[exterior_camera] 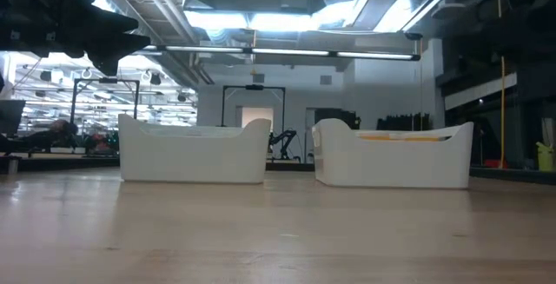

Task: Pick and place medicine bottles into bin by pill shape (circle, oval)
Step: Return to Home Position

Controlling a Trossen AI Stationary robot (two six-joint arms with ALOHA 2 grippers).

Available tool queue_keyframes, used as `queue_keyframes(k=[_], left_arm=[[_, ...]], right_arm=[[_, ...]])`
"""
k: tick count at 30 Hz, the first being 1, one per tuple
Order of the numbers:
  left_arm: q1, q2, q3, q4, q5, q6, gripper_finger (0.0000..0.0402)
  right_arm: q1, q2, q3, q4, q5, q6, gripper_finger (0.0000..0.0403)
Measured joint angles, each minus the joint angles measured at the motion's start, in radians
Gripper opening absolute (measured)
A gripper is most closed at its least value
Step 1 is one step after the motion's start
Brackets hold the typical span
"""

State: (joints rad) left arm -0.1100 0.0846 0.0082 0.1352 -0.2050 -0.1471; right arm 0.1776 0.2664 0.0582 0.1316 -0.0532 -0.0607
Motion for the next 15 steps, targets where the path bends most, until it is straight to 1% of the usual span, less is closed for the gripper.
queue_keyframes(k=[4, 7, 10, 15], left_arm=[[0.000, 0.000, 0.000, 0.000, 0.000, 0.000, 0.0186], [0.000, 0.000, 0.000, 0.000, 0.000, 0.000, 0.0186], [0.000, 0.000, 0.000, 0.000, 0.000, 0.000, 0.0186], [0.000, 0.000, 0.000, 0.000, 0.000, 0.000, 0.0186]], right_arm=[[0.000, -0.095, 0.000, -0.061, 0.009, -0.004, 0.0227], [0.000, -0.173, -0.041, -0.057, 0.016, 0.007, 0.0227], [0.001, -0.257, -0.051, -0.112, 0.003, 0.007, 0.0227], [0.004, -0.265, -0.044, -0.116, 0.014, 0.035, 0.0227]])
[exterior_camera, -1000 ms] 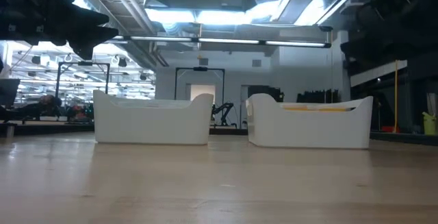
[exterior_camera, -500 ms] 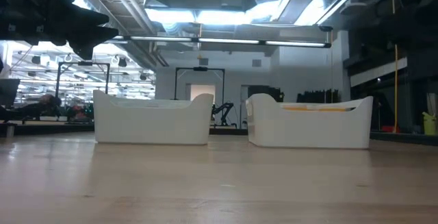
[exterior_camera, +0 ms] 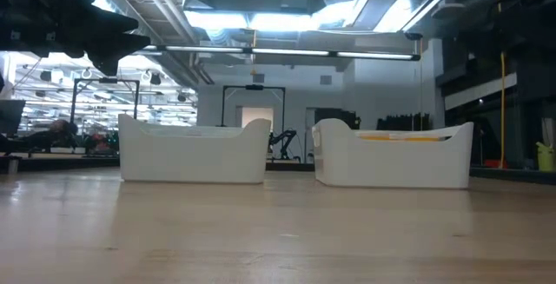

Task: Pick and place medicine bottles into bin by pill shape (circle, oval)
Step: Return to Home Position

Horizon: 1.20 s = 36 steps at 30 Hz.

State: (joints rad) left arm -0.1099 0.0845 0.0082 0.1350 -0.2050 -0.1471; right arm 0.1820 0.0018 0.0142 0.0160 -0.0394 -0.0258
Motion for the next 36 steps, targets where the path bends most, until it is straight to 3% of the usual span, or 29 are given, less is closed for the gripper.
queue_keyframes(k=[5, 10, 36], left_arm=[[0.000, 0.000, 0.000, 0.000, 0.000, 0.000, 0.0186], [0.000, 0.000, 0.000, 0.000, 0.000, 0.000, 0.0186], [0.000, 0.000, 0.000, 0.000, 0.000, 0.000, 0.0186]], right_arm=[[-0.002, 0.002, -0.003, -0.002, 0.004, 0.106, 0.0227], [-0.002, 0.002, -0.003, 0.003, -0.007, 0.046, 0.0227], [-0.002, 0.002, -0.003, 0.002, -0.005, 0.046, 0.0227]])
